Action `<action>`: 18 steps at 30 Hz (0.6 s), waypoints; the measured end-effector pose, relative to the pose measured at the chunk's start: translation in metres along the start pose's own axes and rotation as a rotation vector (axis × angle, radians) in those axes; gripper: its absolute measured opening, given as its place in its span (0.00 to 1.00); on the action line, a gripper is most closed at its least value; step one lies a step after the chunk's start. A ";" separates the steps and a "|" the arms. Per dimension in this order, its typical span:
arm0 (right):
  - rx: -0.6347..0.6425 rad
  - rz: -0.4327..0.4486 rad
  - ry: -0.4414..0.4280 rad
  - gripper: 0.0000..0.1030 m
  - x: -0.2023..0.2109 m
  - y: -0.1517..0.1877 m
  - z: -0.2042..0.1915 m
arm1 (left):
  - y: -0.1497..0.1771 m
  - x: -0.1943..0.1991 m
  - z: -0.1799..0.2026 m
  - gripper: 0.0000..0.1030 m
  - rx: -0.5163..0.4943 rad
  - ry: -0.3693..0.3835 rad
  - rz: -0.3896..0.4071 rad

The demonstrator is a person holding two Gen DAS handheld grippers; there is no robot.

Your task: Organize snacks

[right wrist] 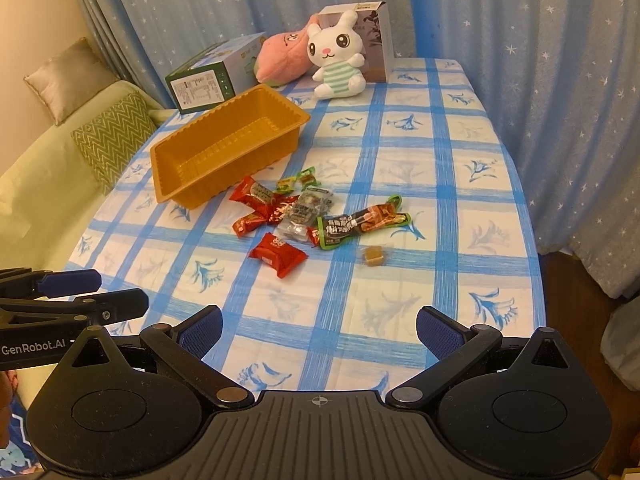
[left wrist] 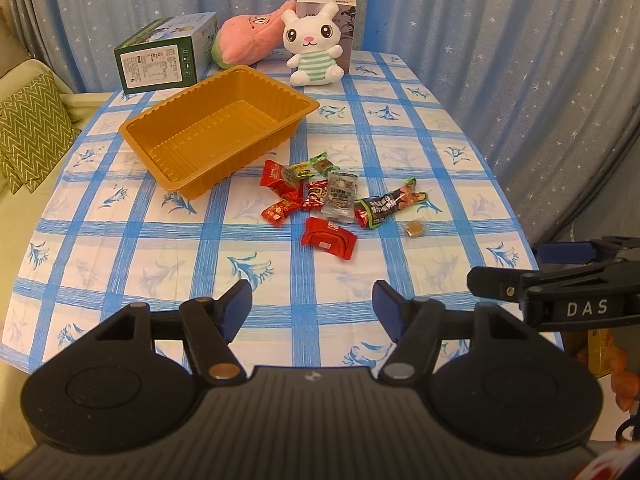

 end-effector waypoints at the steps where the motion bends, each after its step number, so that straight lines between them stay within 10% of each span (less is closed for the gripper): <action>1: 0.005 0.007 -0.002 1.00 -0.002 0.000 0.000 | 0.000 -0.002 -0.001 0.62 0.000 -0.004 0.000; 11: 0.037 0.062 -0.004 1.00 -0.025 -0.009 0.022 | -0.003 -0.019 -0.022 0.62 0.011 -0.034 0.001; 18: 0.041 0.083 0.002 0.80 -0.052 -0.011 0.040 | -0.008 -0.038 -0.036 0.62 0.009 -0.022 0.017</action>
Point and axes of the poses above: each gripper's, at about its wrist camera, not at the fingertips, and x roughly against the way its jaws point, z to its right, y to its underside, the point moved 6 cm from there along -x, roughly the way its jaws point, and after that the axes turned 6 degrees about -x, right-handed, at the moved point
